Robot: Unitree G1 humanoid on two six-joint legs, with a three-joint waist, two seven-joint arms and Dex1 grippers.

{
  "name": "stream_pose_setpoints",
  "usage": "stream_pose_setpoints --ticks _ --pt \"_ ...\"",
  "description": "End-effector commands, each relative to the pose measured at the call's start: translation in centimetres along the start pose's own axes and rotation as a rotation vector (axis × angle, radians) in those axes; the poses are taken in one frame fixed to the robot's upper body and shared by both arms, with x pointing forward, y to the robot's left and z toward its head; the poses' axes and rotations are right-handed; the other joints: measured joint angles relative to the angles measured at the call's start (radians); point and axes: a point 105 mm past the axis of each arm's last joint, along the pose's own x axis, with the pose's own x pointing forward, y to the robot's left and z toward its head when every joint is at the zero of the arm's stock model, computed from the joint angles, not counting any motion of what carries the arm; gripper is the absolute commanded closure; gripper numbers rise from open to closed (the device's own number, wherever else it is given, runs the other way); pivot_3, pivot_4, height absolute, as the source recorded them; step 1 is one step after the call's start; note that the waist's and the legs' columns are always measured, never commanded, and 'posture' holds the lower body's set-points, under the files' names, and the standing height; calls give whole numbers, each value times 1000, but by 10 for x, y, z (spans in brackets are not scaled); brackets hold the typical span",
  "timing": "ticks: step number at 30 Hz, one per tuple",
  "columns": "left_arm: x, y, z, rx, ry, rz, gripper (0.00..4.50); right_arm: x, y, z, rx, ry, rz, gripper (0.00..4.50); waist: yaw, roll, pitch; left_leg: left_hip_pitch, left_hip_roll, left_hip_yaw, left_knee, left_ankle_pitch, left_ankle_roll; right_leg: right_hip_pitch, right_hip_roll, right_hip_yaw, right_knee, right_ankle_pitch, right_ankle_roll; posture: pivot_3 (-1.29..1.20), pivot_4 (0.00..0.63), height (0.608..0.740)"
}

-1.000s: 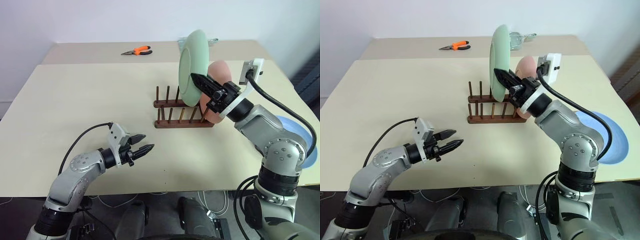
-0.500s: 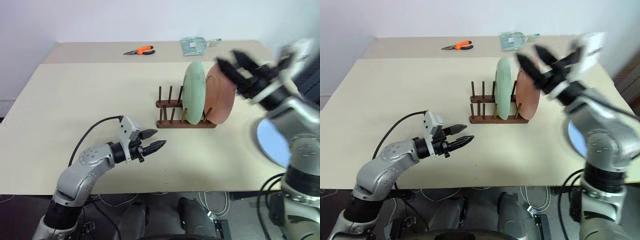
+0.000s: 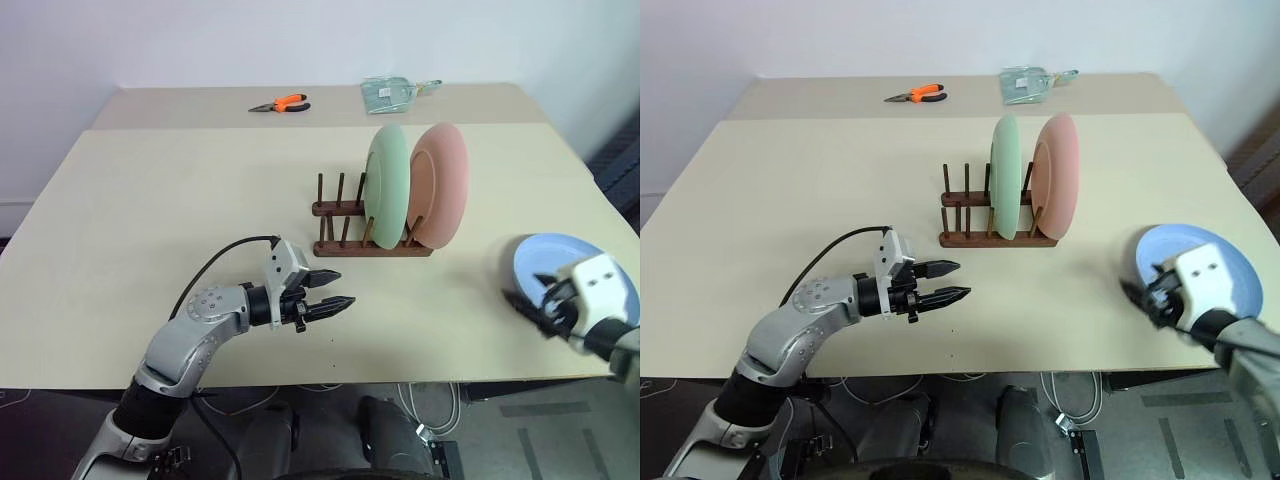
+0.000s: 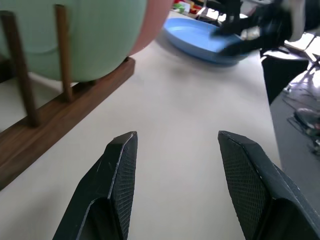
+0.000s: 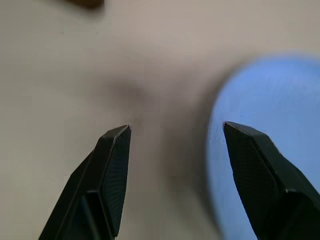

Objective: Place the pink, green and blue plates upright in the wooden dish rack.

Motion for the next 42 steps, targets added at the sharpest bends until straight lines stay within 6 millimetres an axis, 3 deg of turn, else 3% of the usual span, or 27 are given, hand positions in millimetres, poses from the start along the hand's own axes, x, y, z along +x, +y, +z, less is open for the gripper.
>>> stream_pose_setpoints --ticks 1,3,6,8,10,13,15,17,19,21,23,26,28,32,36,42 --pt "1 0 8 36 -33 -10 1876 7 -16 -10 -126 53 -107 2052 2 0 0 0 0 0 0 0 0 0 0 0 0 0 0 0 150 740" --pt "0 1 8 33 -40 -3 1876 11 -22 -15 -131 69 -132 2727 6 0 0 0 0 -1 1 0 0 -1 0 0 0 0 0 0 150 740" --pt "-3 2 6 31 -45 12 1876 15 -27 -8 -136 41 -158 4374 10 -1 0 0 0 -1 2 0 0 -1 0 0 0 0 0 0 150 740" --pt "-6 3 4 33 -41 25 1876 17 -33 3 -137 1 -185 4450 9 -1 0 0 0 -2 2 0 0 0 0 0 0 0 0 0 150 740" --pt "-10 4 2 31 -42 45 1876 17 -38 28 -128 -100 -212 4450 7 0 0 0 0 -2 2 0 0 0 0 0 0 0 0 0 150 740" --pt "-18 13 -1 32 -39 100 1876 5 -44 104 -54 -422 -232 4450 3 3 2 0 0 -2 2 0 0 -1 0 0 0 0 0 0 150 740" --pt "-24 22 -2 48 -32 152 1876 -13 -40 163 37 -677 -189 4450 -1 5 3 0 0 -2 2 0 0 -1 0 0 1 1 0 0 150 740" --pt "-29 31 -3 65 -27 196 1876 -33 -32 209 143 -882 -100 4450 -1 8 3 0 0 -2 3 0 0 -1 1 0 1 1 0 0 150 740" --pt "-34 42 -2 90 -28 248 1876 -56 -17 252 244 -1068 61 4450 5 7 3 0 0 -6 2 0 0 0 2 -2 1 1 0 0 150 740" --pt "-41 55 -2 114 -35 310 1876 -80 11 288 342 -1225 302 4450 10 6 2 0 0 -9 0 0 0 0 2 -5 1 3 -3 0 150 740" --pt "-48 66 -2 141 -40 377 1876 -97 40 311 443 -1299 540 4450 9 5 2 -1 0 -11 -1 0 0 -1 2 -6 0 3 -3 0 150 740" --pt "-63 82 -3 177 -40 479 1876 -100 75 331 660 -1276 813 4450 6 5 2 0 0 -11 -2 0 0 -2 1 -5 0 3 -3 0 150 740" --pt "-69 86 -4 190 -37 511 1876 -95 89 335 751 -1219 884 4450 5 5 2 0 0 -12 -3 0 0 -3 1 -4 1 3 -3 0 150 740" --pt "-88 97 -4 220 -25 583 1876 -50 129 328 945 -961 931 4450 2 4 0 0 0 -11 -3 1 0 -4 1 -4 2 4 -3 0 150 740" --pt "-93 95 -2 217 -41 598 1876 -25 141 317 1015 -836 890 4450 1 5 0 0 -1 -10 -3 1 -1 -5 2 -4 4 5 -1 0 150 740" --pt "-88 90 -3 191 -70 595 1876 -13 142 307 1064 -763 845 4450 -14 4 0 0 -1 -9 -4 1 -1 -6 2 -4 4 5 -1 0 150 740"
